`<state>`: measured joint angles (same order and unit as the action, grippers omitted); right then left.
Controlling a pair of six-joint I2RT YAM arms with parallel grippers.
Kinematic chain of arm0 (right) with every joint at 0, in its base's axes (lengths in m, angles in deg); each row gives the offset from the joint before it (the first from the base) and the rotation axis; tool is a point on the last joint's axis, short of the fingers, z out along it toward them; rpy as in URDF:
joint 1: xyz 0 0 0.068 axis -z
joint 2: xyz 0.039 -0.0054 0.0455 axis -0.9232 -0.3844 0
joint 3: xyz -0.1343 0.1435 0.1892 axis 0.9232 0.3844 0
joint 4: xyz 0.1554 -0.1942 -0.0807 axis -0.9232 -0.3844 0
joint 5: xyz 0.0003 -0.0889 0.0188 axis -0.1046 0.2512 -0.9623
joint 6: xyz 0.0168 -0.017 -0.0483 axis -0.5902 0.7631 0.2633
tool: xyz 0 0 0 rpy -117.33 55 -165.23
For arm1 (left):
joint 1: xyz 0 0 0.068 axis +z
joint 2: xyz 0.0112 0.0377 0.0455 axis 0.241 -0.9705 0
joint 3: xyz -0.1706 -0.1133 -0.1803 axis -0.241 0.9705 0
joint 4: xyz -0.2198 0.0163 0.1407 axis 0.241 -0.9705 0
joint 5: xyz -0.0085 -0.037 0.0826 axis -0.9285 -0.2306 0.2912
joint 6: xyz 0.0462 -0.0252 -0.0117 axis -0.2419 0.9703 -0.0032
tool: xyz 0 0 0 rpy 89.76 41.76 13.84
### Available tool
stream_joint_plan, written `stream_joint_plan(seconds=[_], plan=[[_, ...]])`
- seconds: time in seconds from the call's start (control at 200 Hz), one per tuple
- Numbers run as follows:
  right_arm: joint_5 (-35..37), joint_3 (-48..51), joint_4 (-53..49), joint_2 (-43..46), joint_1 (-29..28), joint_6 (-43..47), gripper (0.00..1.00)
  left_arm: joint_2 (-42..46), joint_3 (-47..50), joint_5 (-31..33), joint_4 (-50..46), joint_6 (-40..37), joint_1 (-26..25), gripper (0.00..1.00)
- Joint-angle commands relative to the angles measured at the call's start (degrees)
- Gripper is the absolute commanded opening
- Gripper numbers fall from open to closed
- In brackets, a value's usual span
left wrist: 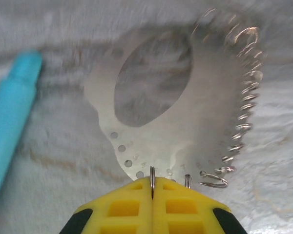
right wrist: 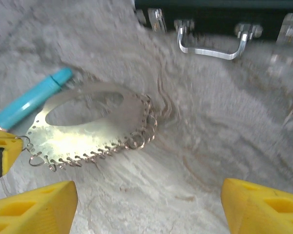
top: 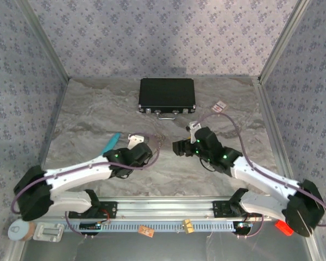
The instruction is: Put the keys on the keyring
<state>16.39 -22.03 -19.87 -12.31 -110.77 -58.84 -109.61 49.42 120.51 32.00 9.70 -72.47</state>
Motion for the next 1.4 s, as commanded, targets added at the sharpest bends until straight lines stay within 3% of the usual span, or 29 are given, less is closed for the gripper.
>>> stream_joint_plan(seconds=[0.0, 0.085, 0.18, 0.265, 0.455, 0.635, 0.77, 0.89, 0.989, 1.099, 1.249, 1.394], plan=[[2.88, 3.11, 7.86, 4.36, 1.39, 6.45, 0.8, 6.19, 4.37, 2.9, 16.28, -18.14, 0.32, 0.0], [2.53, 2.55, 8.83, 5.72, 2.73, 11.13, 0.86, 10.83, 8.06, -0.72, 26.35, -28.2, 1.7, 0.0], [0.47, 0.07, 8.62, 4.44, 4.44, 15.86, 0.99, 14.19, 11.75, -14.6, 36.03, -35.92, 7.24, 0.0], [-1.04, -2.99, 7.7, 2.04, 5.23, 18.8, 0.99, 15.52, 12.22, -29.46, 39.01, -38.54, 14.74, 0.0], [-11.87, -4.28, 13.4, 2.52, 6.18, 25.63, 0.99, 15.23, 11.1, -46.45, 44.49, -42.83, 25.17, 0.0], [-20.22, -2.58, 13.98, 2.88, 4.24, 43.3, 0.98, 12.88, 7.49, -59.2, 45.13, -49.63, 26.76, 0.0], [-26.46, -2.88, 11.37, 1.85, 2.07, 54.79, 0.85, 10.98, 5.08, -69.31, 43.88, -54.62, 27.27, 0.0], [-29.39, -5.79, 6.4, -0.62, 1.17, 57.09, 0.65, 8.97, 3.12, -74.58, 42.57, -57.99, 27.3, 0.0], [-30.19, -6.34, 4.58, -1.73, 0.58, 57.56, 0.59, 7.68, 1.67, -78.13, 39.74, -61.65, 27.11, 0.0], [-30.54, -6.01, 5.44, -1.86, 0.32, 56.95, 0.46, 7.24, 1.38, -79.7, 38.0, -65.05, 26.33, 0.0], [-33.29, -6.39, 5.62, -1.77, 0.76, 55.7, 0.36, 6.91, 0.46, -79.65, 34.29, -68.22, 24.86, 0.0], [-34.37, -6.95, 6.1, -2.86, 0.77, 54.88, 0.34, 6.33, 0.23, -79.65, 32.87, -69.59, 23.64, 0.0]])
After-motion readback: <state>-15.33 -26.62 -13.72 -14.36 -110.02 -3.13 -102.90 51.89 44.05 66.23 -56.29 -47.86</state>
